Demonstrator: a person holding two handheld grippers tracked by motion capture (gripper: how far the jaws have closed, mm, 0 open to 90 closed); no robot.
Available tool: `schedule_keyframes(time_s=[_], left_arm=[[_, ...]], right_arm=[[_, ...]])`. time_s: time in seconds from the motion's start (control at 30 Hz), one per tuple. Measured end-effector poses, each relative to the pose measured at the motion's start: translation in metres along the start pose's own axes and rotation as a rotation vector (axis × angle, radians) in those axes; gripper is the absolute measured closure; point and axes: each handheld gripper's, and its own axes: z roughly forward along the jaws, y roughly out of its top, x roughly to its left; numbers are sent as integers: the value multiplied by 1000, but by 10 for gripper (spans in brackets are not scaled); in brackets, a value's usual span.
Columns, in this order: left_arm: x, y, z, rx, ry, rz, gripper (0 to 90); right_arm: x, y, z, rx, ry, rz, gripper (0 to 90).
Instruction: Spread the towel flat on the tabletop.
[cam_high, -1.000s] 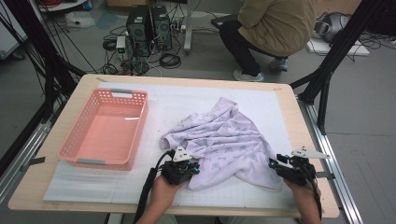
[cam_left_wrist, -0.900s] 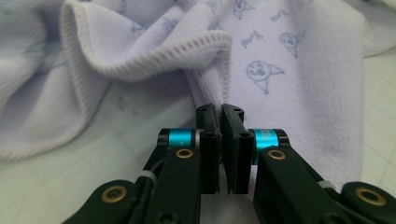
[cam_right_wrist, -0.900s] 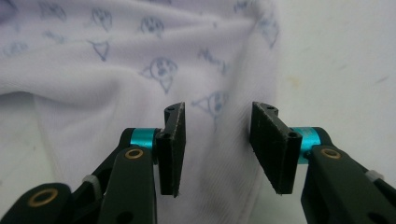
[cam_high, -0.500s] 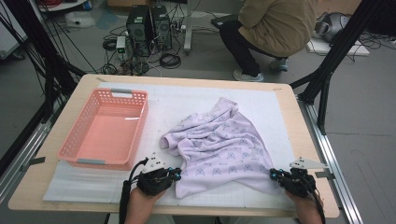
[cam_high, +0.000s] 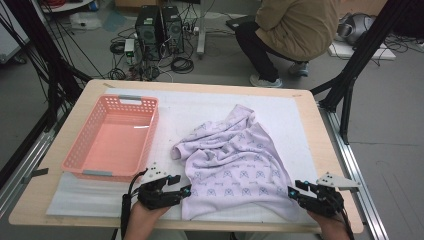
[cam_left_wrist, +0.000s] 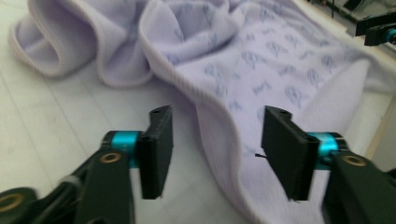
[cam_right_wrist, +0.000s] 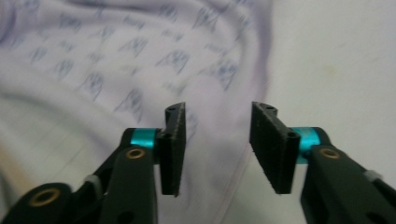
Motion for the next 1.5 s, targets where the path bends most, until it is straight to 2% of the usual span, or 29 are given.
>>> schedule_keyframes(time_s=[0.07,0.2,0.27,0.33,0.4,0.43,0.47,0.53,0.57,0.67,0.7,0.77,0.87,0.9,0.97,1.0,1.17,1.2,1.27,1.33,1.5], left_arm=[[3,7,10,18,13,4,395],[6,15,39,96,26,-7,383],[3,15,51,128,27,7,383],[-1,16,56,131,65,37,411],[-3,17,57,139,105,63,594],[-1,17,57,141,103,67,719],[1,17,58,142,98,61,802],[4,19,59,133,102,51,830],[6,21,59,127,114,55,834],[13,28,60,85,146,40,839],[16,29,61,70,156,29,839],[22,34,64,71,181,32,839],[28,42,68,42,202,22,838],[30,42,69,21,205,17,838],[37,41,73,10,212,-7,838],[39,40,74,6,217,-3,837],[43,41,75,-32,225,-22,816],[43,41,73,-36,223,-22,762],[43,41,67,-48,205,-50,579],[41,40,60,-53,197,-40,493],[36,31,42,-50,150,-23,447]], right_arm=[[-4,6,6,-6,-35,-6,493],[-11,15,28,0,-79,8,456],[-13,18,40,18,-73,13,455],[-12,20,52,43,-69,-4,470],[-10,23,61,65,-65,-32,518],[-9,24,64,72,-79,-54,557],[-8,25,66,68,-81,-68,661],[-10,29,69,70,-66,-69,835],[-11,30,71,69,-57,-75,839],[-14,35,78,47,-81,-69,848],[-16,37,81,36,-89,-59,848],[-18,40,85,15,-118,-47,847],[-19,46,91,-6,-149,-44,847],[-19,47,93,-6,-153,-46,846],[-19,50,97,-3,-169,-55,847],[-20,52,98,-4,-176,-58,847],[-21,61,107,-26,-223,-56,849],[-21,62,108,-25,-224,-45,846],[-20,63,108,-34,-226,-39,806],[-20,63,104,-35,-206,-18,712],[-19,58,82,-82,-156,2,617]])
